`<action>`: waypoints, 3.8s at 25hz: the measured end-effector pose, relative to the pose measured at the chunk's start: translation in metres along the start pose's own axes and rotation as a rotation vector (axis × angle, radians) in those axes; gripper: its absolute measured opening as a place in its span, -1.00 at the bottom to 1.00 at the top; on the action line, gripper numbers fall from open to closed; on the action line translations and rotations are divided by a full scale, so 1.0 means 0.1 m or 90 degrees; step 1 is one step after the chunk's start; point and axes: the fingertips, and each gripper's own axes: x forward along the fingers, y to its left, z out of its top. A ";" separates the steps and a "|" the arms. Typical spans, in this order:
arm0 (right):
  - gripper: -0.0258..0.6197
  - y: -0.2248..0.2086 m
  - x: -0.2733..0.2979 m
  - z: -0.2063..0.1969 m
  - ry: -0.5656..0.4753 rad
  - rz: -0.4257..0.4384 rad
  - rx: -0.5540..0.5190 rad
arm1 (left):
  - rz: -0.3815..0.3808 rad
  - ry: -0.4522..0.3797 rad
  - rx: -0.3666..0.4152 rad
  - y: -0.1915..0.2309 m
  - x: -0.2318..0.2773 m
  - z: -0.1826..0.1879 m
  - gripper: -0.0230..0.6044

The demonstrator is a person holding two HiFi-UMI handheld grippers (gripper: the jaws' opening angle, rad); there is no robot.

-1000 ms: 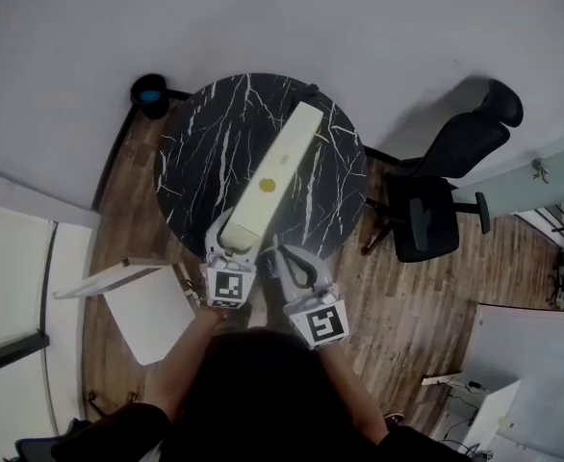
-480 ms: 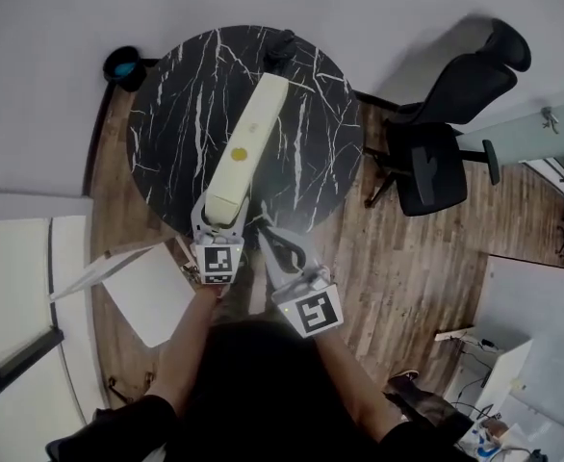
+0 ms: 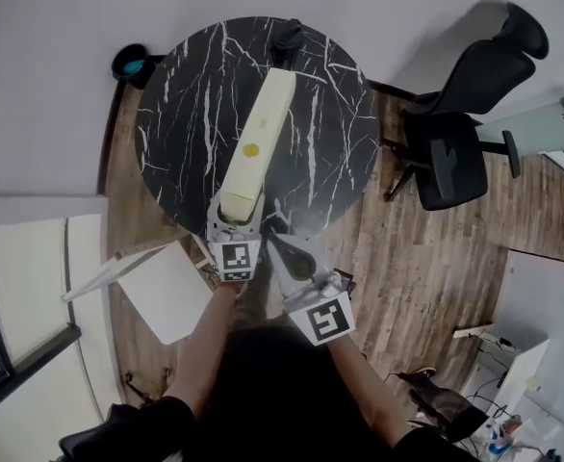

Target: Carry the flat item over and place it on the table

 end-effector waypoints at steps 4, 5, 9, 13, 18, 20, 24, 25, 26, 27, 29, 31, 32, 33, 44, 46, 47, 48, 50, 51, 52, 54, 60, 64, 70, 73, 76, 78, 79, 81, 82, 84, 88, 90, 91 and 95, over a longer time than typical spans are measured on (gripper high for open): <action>-0.92 -0.06 -0.01 -0.06 0.018 0.003 -0.010 | -0.006 0.002 0.014 0.02 0.04 0.02 -0.02; -0.92 -0.06 -0.02 -0.07 0.018 0.003 -0.006 | -0.008 0.006 0.017 0.01 0.05 0.00 -0.02; -0.92 -0.03 -0.04 -0.10 0.017 0.009 -0.001 | -0.010 0.033 0.014 -0.03 0.07 -0.09 0.01; -0.92 0.01 -0.04 -0.11 0.015 0.015 0.008 | -0.018 0.065 0.025 -0.08 0.05 -0.23 0.02; -0.92 -0.02 -0.04 -0.14 0.009 0.013 0.017 | -0.016 0.090 0.007 -0.15 -0.02 -0.40 0.03; -0.92 -0.03 -0.04 -0.13 0.005 0.010 0.017 | -0.013 0.100 -0.003 -0.16 -0.05 -0.46 0.03; -0.92 -0.04 0.00 -0.15 0.010 0.011 0.013 | -0.013 0.120 -0.005 -0.17 -0.07 -0.56 0.04; -0.92 -0.04 0.00 -0.15 0.012 0.012 0.012 | -0.014 0.126 -0.004 -0.18 -0.07 -0.59 0.05; -0.92 -0.03 0.00 -0.15 0.013 0.014 0.012 | -0.016 0.132 -0.004 -0.19 -0.07 -0.62 0.06; -0.92 -0.03 0.00 -0.15 0.013 0.015 0.012 | -0.018 0.138 -0.006 -0.20 -0.07 -0.65 0.06; -0.92 -0.02 0.00 -0.15 0.011 0.015 0.013 | -0.023 0.153 -0.014 -0.22 -0.08 -0.72 0.07; -0.92 -0.02 0.01 -0.16 0.012 0.015 0.014 | -0.033 0.177 -0.027 -0.25 -0.07 -0.82 0.07; -0.92 -0.02 0.02 -0.17 0.013 0.015 0.013 | -0.039 0.190 -0.032 -0.27 -0.07 -0.87 0.08; -0.92 -0.02 0.02 -0.17 0.014 0.015 0.012 | -0.044 0.201 -0.033 -0.28 -0.07 -0.91 0.08; -0.92 -0.02 0.06 -0.14 0.014 0.006 0.012 | -0.126 0.263 -0.028 -0.45 -0.18 -1.19 0.22; -0.92 -0.01 0.07 -0.17 0.023 0.002 0.007 | -0.145 0.261 -0.037 -0.48 -0.20 -1.18 0.25; -0.92 -0.02 0.09 -0.19 0.030 0.000 0.005 | -0.158 0.261 -0.044 -0.49 -0.21 -1.18 0.28; -0.92 -0.02 0.11 -0.21 0.038 -0.004 0.005 | -0.170 0.261 -0.049 -0.50 -0.22 -1.18 0.30; -0.92 -0.03 0.20 -0.29 0.054 -0.006 -0.003 | -0.186 0.262 -0.054 -0.49 -0.23 -1.18 0.32; -0.92 -0.01 0.26 -0.33 0.061 0.000 -0.017 | -0.190 0.263 -0.053 -0.49 -0.23 -1.18 0.33; -0.92 0.01 0.33 -0.38 0.067 0.008 -0.040 | -0.192 0.264 -0.052 -0.48 -0.24 -1.19 0.33; -0.92 0.06 0.46 -0.47 0.082 0.021 -0.102 | -0.191 0.266 -0.050 -0.46 -0.26 -1.19 0.32; -0.92 0.22 0.67 -0.76 0.151 0.045 -0.205 | -0.210 0.286 -0.044 -0.49 -0.32 -1.20 0.32; -0.92 0.23 0.69 -0.77 0.151 0.036 -0.211 | -0.221 0.292 -0.029 -0.48 -0.37 -1.17 0.32; -0.92 0.22 0.70 -0.76 0.142 0.044 -0.179 | -0.202 0.244 0.003 -0.40 -0.55 -0.87 0.32; -0.92 0.20 0.68 -0.75 0.153 0.050 -0.162 | -0.187 0.191 0.040 -0.37 -0.70 -0.52 0.29; -0.92 0.18 0.67 -0.75 0.165 0.051 -0.162 | -0.175 0.148 0.083 -0.33 -0.84 -0.17 0.27; -0.92 0.19 0.66 -0.75 0.171 0.051 -0.168 | -0.166 0.141 0.082 -0.31 -0.91 -0.09 0.25; -0.92 0.19 0.66 -0.75 0.173 0.050 -0.169 | -0.163 0.141 0.076 -0.31 -0.94 -0.09 0.23; -0.92 0.20 0.66 -0.75 0.173 0.047 -0.169 | -0.166 0.145 0.071 -0.33 -0.96 -0.09 0.18; -0.92 0.20 0.67 -0.75 0.173 0.046 -0.169 | -0.171 0.145 0.068 -0.33 -0.96 -0.09 0.15; -0.92 0.20 0.68 -0.73 0.173 0.047 -0.167 | -0.180 0.140 0.068 -0.32 -0.94 0.00 0.02; -0.92 0.18 0.67 -0.69 0.170 0.054 -0.118 | -0.189 0.131 0.016 -0.29 -0.94 0.08 -0.01; -0.92 0.16 0.65 -0.62 0.163 0.049 -0.100 | -0.188 0.113 -0.064 -0.25 -0.95 0.13 -0.01; -0.92 0.15 0.64 -0.58 0.157 0.044 -0.099 | -0.183 0.100 -0.117 -0.20 -0.95 0.17 -0.01; -0.92 0.05 0.57 -0.61 0.158 0.017 -0.081 | -0.147 0.075 -0.255 -0.04 -0.93 0.12 -0.01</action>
